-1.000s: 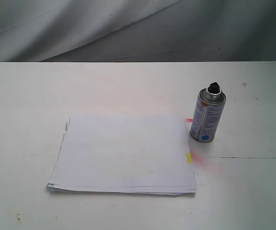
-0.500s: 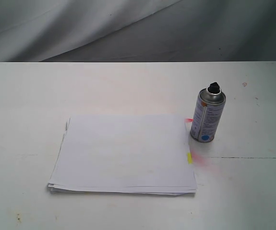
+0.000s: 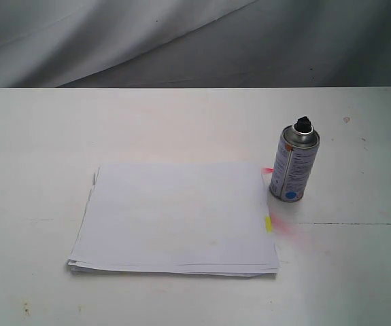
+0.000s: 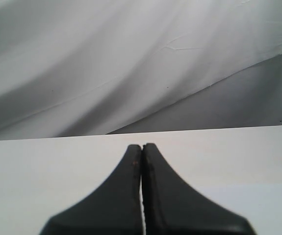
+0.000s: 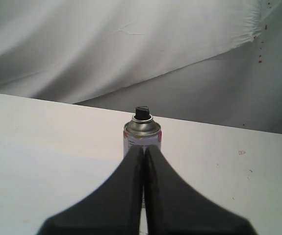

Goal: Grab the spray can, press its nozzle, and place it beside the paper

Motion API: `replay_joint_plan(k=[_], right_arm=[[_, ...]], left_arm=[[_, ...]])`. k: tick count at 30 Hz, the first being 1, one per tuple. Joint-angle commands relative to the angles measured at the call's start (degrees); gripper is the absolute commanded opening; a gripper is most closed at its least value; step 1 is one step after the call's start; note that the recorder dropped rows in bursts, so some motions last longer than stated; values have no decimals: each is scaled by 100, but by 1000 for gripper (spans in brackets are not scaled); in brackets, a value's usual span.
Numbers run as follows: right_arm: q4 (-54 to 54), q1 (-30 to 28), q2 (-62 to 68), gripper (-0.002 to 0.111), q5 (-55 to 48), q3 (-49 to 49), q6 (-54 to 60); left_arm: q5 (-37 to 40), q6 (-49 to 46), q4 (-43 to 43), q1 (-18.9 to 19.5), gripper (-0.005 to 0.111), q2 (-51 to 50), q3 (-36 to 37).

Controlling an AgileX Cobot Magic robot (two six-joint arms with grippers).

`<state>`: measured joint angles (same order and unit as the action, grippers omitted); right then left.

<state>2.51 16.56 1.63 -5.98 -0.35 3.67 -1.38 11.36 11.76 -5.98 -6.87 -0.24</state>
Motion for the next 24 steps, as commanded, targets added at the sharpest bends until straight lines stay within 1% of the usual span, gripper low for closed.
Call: replay_joint_plan(k=[1, 24], right_arm=[[-86, 8, -1, 0, 67, 35, 55], [-38, 8, -1, 0, 67, 35, 43]], left_arm=[[24, 40, -55, -33, 0, 23, 24], [24, 40, -55, -33, 0, 23, 24]])
